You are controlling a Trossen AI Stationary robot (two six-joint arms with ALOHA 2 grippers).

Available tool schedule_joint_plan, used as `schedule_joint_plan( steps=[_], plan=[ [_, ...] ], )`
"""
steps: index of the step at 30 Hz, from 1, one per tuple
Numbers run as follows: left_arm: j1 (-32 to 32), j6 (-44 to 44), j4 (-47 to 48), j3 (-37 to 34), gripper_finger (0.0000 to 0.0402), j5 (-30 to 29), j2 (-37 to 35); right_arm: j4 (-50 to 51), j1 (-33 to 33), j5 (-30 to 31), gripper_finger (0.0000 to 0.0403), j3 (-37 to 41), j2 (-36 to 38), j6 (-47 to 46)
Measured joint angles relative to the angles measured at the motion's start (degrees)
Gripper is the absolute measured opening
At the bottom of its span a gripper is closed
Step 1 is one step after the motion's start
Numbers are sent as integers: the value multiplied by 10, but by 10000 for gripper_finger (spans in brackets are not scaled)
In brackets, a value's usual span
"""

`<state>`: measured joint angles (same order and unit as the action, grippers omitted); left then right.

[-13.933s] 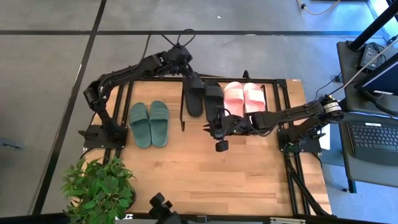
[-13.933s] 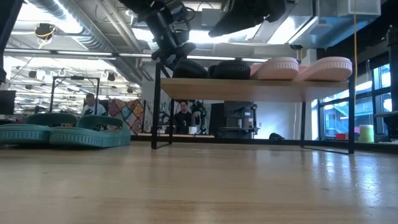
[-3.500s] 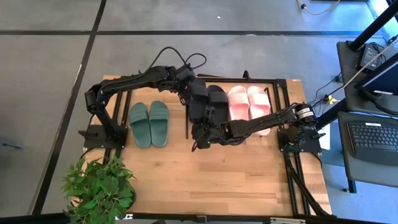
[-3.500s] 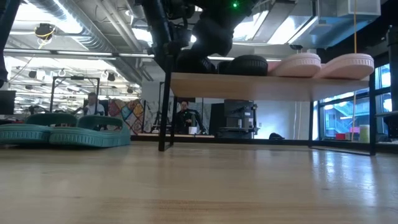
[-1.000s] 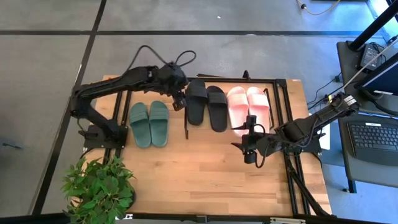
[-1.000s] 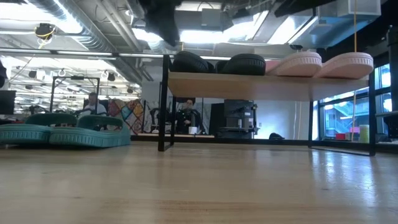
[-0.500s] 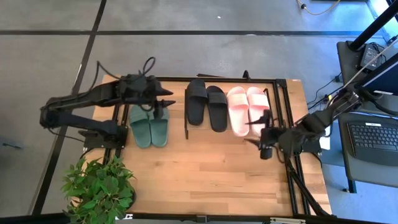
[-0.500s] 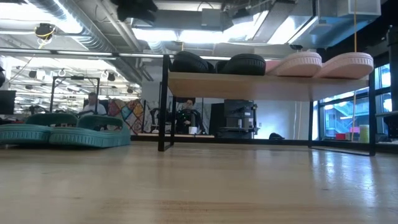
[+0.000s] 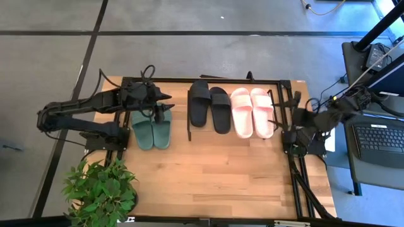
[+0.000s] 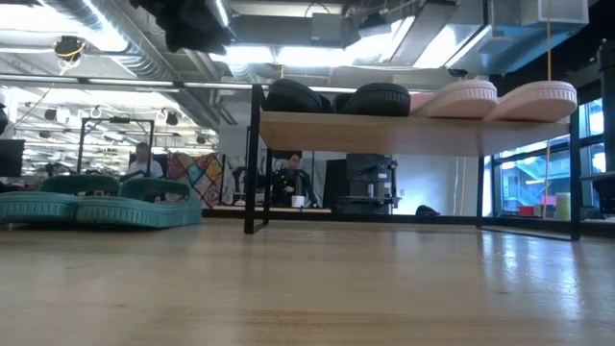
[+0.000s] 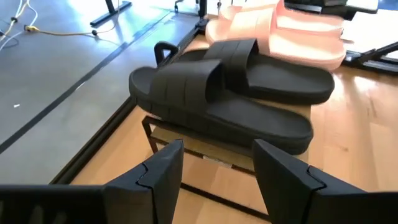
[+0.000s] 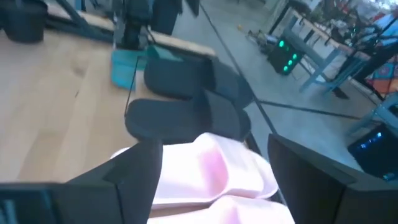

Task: Pick and place slides into the shelf
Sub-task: Put the right green slide under the shelf

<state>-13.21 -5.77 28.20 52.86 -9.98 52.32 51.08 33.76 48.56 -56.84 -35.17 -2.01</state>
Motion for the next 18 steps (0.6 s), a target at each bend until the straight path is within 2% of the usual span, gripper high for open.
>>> schedule_joint_plan(
  steps=[4, 9, 15, 18],
  plan=[
    [0, 1, -21, -18, 185, -6, 0, -4, -6, 1, 287, 0, 54, 38],
    [0, -13, -27, -19, 185, -33, 0, -25, -9, 3, 287, 10, 105, 42],
    [0, -13, -43, -19, 185, -33, 0, -178, -9, 61, 287, 123, 176, 130],
    [0, -13, -51, -19, 185, -33, 0, -260, -9, 69, 287, 171, 224, 182]
  ],
)
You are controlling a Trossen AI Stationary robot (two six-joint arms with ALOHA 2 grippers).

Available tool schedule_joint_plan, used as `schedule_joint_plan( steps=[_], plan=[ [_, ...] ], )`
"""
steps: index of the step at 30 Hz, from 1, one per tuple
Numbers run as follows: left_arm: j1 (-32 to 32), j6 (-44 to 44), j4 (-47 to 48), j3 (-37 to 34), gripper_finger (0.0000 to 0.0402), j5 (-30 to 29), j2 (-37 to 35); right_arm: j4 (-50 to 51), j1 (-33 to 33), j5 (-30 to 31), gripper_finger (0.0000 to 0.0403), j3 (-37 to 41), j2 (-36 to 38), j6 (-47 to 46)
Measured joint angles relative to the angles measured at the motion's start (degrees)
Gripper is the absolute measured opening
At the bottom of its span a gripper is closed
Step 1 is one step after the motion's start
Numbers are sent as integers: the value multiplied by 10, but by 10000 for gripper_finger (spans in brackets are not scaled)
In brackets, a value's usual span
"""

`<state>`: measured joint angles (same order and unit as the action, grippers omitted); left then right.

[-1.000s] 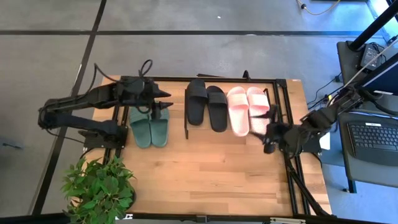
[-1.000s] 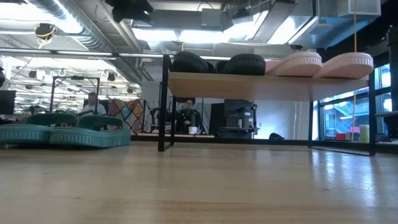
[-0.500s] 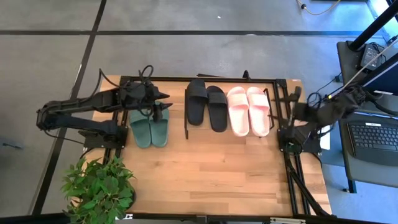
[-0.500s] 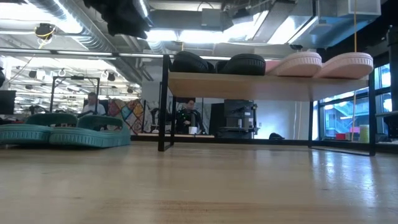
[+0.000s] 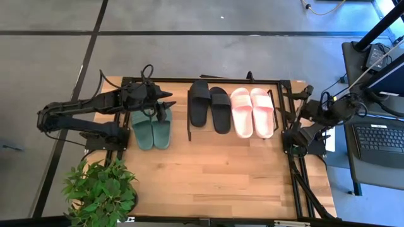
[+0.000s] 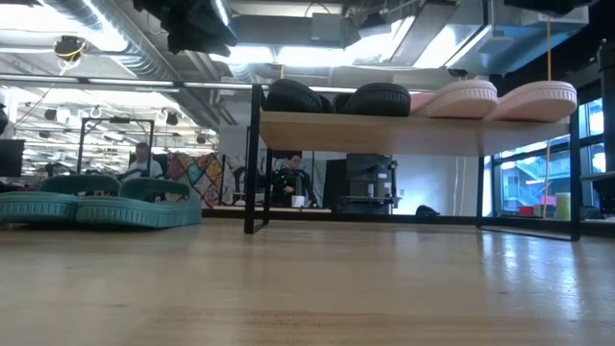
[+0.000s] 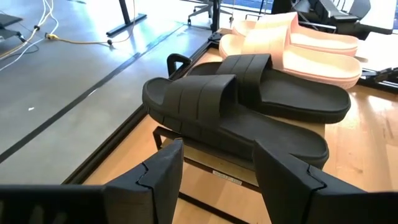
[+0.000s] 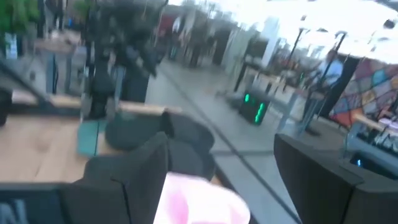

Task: Pick and place slides into the shelf
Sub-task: Put the right green slide under the shelf

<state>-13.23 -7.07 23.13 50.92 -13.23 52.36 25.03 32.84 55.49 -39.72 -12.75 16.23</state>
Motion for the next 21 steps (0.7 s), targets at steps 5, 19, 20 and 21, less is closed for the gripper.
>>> schedule_joint_plan(
  steps=[5, 19, 20, 21],
  plan=[
    [0, 1, 0, 0, 185, 0, 0, -78, 0, 0, 287, 39, 81, 69],
    [0, 2, -3, 0, 185, -29, 2, -105, 0, 50, 287, 66, 126, 118],
    [0, 2, -3, 0, 185, -33, 3, -102, 0, 50, 287, 67, 126, 111],
    [0, 2, -3, -1, 185, -37, 4, -101, 0, 50, 287, 72, 126, 108]
  ],
)
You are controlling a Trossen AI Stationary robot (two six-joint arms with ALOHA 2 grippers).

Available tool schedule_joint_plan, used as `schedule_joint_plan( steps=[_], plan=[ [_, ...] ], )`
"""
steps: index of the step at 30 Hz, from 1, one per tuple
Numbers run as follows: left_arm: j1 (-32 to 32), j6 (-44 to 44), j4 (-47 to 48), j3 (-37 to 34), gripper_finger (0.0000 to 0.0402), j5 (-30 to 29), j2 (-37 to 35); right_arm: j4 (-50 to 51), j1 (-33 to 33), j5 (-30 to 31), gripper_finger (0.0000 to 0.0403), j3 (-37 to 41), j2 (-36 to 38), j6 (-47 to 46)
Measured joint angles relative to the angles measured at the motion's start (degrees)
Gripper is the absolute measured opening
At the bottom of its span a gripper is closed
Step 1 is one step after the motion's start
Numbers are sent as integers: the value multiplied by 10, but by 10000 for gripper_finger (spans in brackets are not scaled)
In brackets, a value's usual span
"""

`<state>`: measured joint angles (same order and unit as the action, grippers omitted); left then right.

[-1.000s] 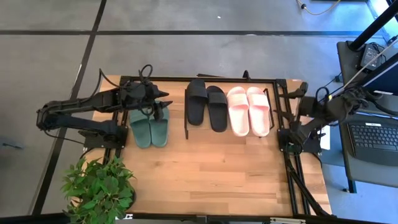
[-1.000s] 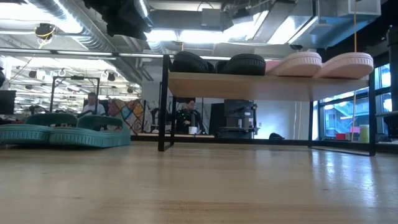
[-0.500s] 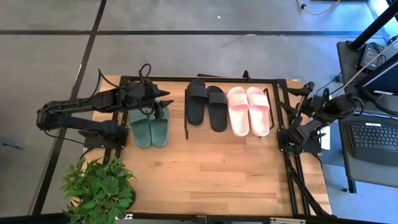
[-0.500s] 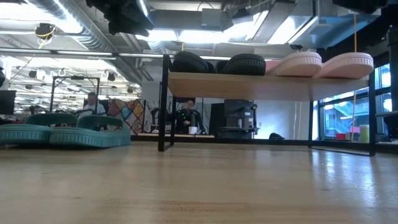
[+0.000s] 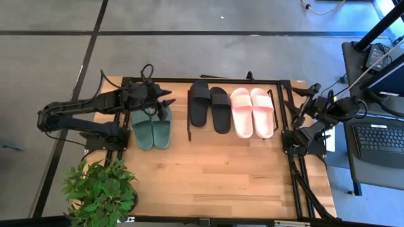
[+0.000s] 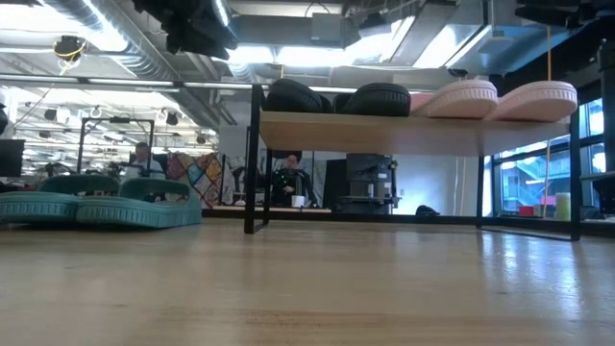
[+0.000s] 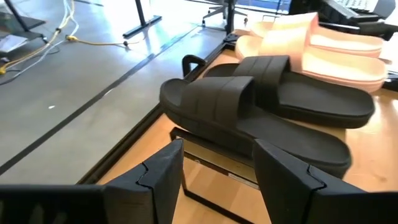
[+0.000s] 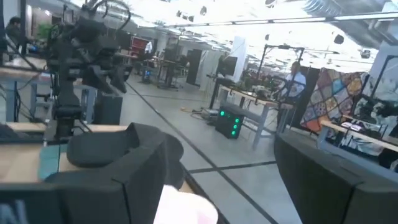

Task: Pick and place slides into the shelf
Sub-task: Put the right green slide under the shelf

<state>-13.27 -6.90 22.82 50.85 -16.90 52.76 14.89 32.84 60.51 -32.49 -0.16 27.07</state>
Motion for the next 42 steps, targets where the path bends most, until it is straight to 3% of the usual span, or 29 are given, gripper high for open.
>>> schedule_joint_plan(
  steps=[3, 9, 16, 20, 28, 36, 42],
  plan=[
    [0, 7, 0, 0, 185, -9, 5, 3, 0, -8, 287, 20, 0, -22],
    [0, 15, 0, 0, 185, -9, 23, -84, 0, -124, 287, 101, 0, -13],
    [0, 15, 1, 0, 185, -5, 29, -263, -21, -124, 287, 173, -20, 69],
    [0, 15, 1, 0, 185, 10, 29, -294, -50, -175, 287, 176, -53, 90],
    [0, 15, 4, 0, 185, 15, 29, -357, -163, -209, 287, 174, -152, 61],
    [0, 15, 8, 0, 185, 16, 29, -376, -313, -340, 287, 174, -221, -25],
    [0, 15, 8, 0, 185, 16, 29, -366, -413, -410, 287, 128, -231, -25]
  ],
)
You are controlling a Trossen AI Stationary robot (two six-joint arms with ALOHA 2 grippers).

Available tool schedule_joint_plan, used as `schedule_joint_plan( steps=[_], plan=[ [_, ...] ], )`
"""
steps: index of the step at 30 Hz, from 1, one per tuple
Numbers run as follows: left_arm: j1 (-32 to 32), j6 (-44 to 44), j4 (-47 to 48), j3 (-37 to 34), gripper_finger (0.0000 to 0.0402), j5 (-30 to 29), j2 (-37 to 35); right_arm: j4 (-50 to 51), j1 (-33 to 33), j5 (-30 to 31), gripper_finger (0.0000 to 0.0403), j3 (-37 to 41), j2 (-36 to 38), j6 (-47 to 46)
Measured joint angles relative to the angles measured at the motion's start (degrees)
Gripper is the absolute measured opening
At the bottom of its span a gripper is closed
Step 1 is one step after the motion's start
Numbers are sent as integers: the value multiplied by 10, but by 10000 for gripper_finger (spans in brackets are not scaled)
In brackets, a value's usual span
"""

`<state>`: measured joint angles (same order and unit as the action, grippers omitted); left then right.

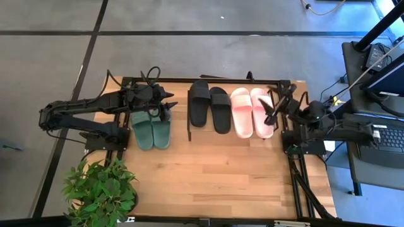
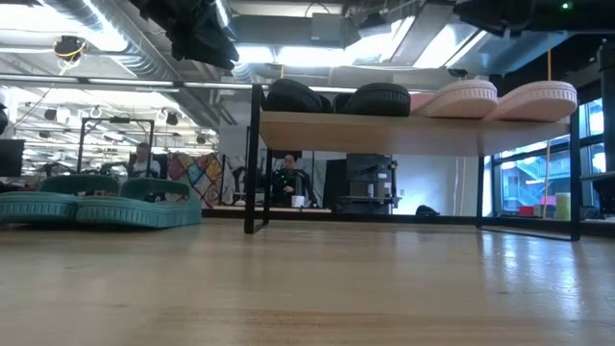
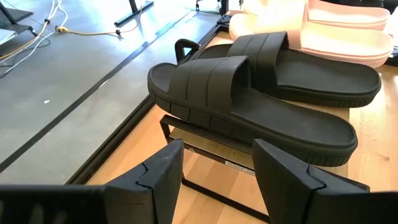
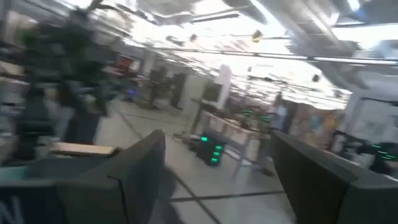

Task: Pick and place slides into the shelf
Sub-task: Put the right green slide under the shelf

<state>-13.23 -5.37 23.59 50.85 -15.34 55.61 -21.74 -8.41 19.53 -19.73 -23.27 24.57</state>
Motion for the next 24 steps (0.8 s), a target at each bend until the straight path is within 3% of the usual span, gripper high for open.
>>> schedule_joint_plan(
  steps=[10, 17, 24],
  plan=[
    [0, 0, 4, 0, 185, 0, 0, 56, -170, -125, 287, -21, -44, -57],
    [0, 0, 16, 0, 185, 0, 0, 57, -257, -126, 287, -21, -28, -63],
    [0, 0, 16, 0, 185, 0, 0, 99, -294, -148, 287, -11, 40, -80]
  ],
)
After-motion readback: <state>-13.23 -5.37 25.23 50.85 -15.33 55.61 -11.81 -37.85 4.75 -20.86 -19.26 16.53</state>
